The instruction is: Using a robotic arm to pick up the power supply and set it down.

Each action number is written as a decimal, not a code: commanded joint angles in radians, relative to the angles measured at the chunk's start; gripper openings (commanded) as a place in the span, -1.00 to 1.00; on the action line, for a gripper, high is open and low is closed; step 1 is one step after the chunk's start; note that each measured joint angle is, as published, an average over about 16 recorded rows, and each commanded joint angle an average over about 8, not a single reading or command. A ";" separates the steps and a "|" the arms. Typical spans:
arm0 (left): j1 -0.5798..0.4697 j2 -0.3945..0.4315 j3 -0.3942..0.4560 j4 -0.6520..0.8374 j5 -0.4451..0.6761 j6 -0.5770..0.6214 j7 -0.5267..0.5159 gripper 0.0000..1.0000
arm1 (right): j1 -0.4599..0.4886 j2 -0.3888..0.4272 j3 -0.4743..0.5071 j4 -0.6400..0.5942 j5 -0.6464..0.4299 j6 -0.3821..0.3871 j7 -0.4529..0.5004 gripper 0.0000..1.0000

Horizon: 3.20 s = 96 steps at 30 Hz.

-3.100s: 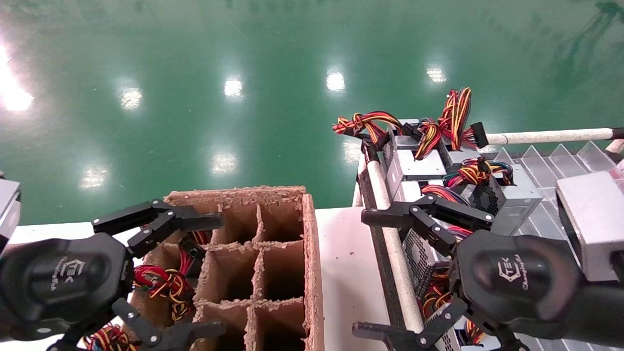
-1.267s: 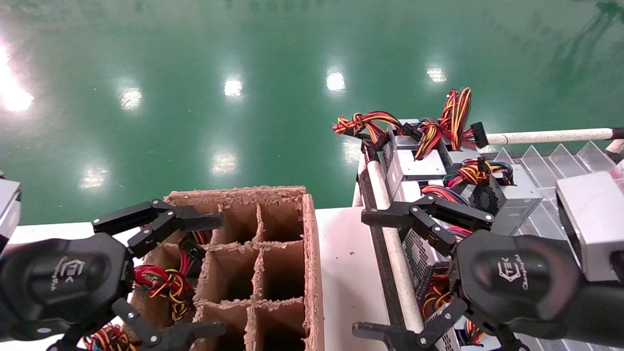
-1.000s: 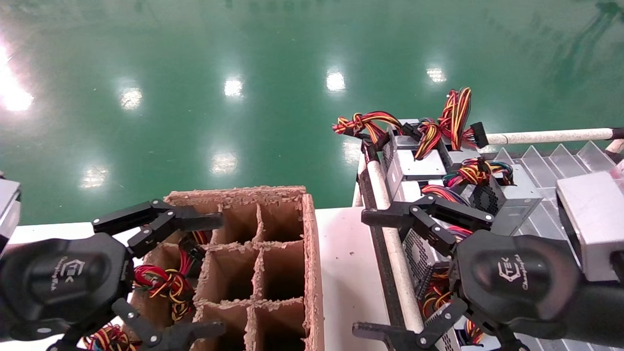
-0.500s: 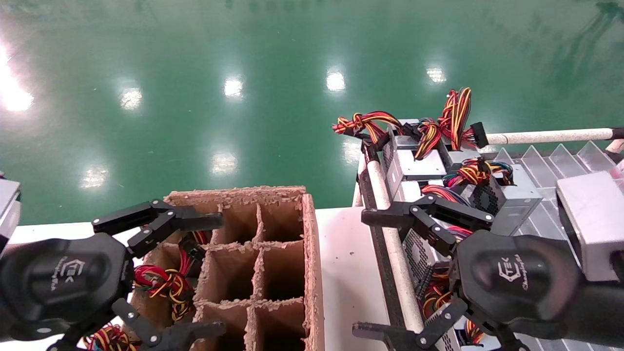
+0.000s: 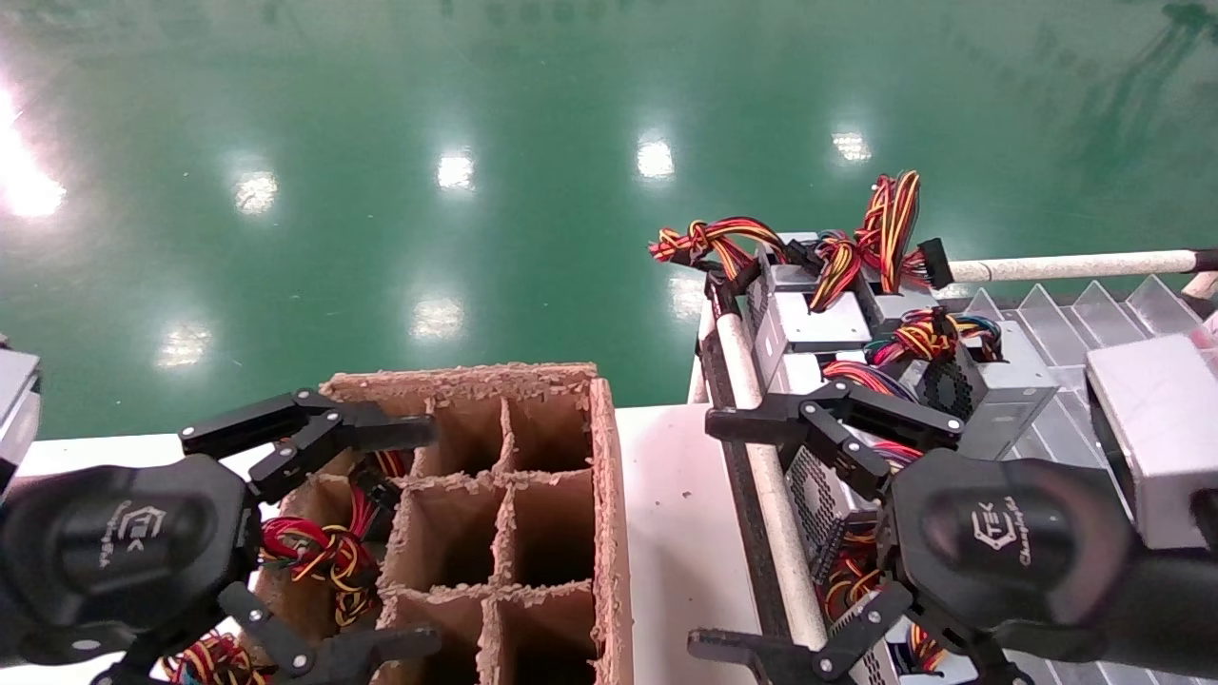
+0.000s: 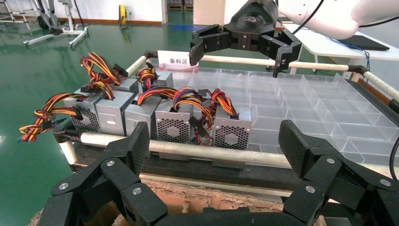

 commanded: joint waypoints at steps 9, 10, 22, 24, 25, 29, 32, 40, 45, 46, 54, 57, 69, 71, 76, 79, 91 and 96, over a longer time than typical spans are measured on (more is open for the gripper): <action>0.000 0.000 0.000 0.000 0.000 0.000 0.000 -1.00 | -0.003 -0.003 0.000 -0.002 0.001 -0.001 -0.001 1.00; 0.000 0.000 0.000 0.000 0.000 0.000 0.000 -1.00 | -0.005 -0.006 -0.001 -0.006 0.002 -0.004 -0.004 1.00; 0.000 0.000 0.000 0.000 0.000 0.000 0.000 -1.00 | 0.015 -0.164 -0.082 -0.242 -0.063 -0.075 -0.178 1.00; 0.000 0.000 0.000 0.000 0.000 0.000 0.000 -1.00 | 0.032 -0.198 -0.105 -0.286 -0.079 -0.080 -0.209 1.00; 0.000 0.000 0.000 0.000 0.000 0.000 0.000 -1.00 | 0.041 -0.215 -0.118 -0.307 -0.086 -0.082 -0.224 1.00; 0.000 0.000 0.000 0.000 0.000 0.000 0.000 -1.00 | 0.078 -0.281 -0.178 -0.367 -0.117 -0.086 -0.265 1.00; 0.000 0.000 0.000 0.000 0.000 0.000 0.000 -1.00 | 0.102 -0.328 -0.226 -0.393 -0.131 -0.090 -0.280 1.00; 0.000 0.000 0.000 0.000 0.000 0.000 0.000 -1.00 | 0.131 -0.440 -0.362 -0.438 -0.139 -0.092 -0.308 1.00; 0.000 0.000 0.000 0.000 0.000 0.000 0.000 -1.00 | 0.134 -0.505 -0.434 -0.498 -0.138 -0.090 -0.343 1.00; 0.000 0.000 0.000 0.000 0.000 0.000 0.000 -1.00 | 0.135 -0.517 -0.446 -0.513 -0.137 -0.091 -0.352 1.00; 0.000 0.000 0.000 0.000 0.000 0.000 0.000 -1.00 | 0.154 -0.587 -0.534 -0.606 -0.114 -0.094 -0.398 1.00; 0.000 0.000 0.000 0.000 0.000 0.000 0.000 -1.00 | 0.166 -0.609 -0.568 -0.626 -0.108 -0.094 -0.410 1.00; 0.000 0.000 0.000 0.000 0.000 0.000 0.000 -1.00 | 0.251 -0.705 -0.710 -0.702 -0.109 -0.088 -0.454 1.00; 0.000 0.000 0.000 0.000 0.000 0.000 0.000 -1.00 | 0.266 -0.713 -0.729 -0.710 -0.104 -0.086 -0.461 0.90; 0.000 0.000 0.000 0.000 0.000 0.000 0.000 -1.00 | 0.290 -0.721 -0.771 -0.729 -0.084 -0.082 -0.482 -0.35; 0.000 0.000 0.000 0.000 0.000 0.000 0.000 -1.00 | 0.298 -0.724 -0.792 -0.740 -0.069 -0.079 -0.495 -1.00; 0.000 0.000 0.000 0.000 0.000 0.000 0.000 -1.00 | 0.323 -0.741 -0.869 -0.759 -0.023 -0.053 -0.536 -1.00; 0.000 0.000 0.000 0.000 0.000 0.000 0.000 -1.00 | 0.335 -0.742 -0.894 -0.771 -0.010 -0.044 -0.557 -1.00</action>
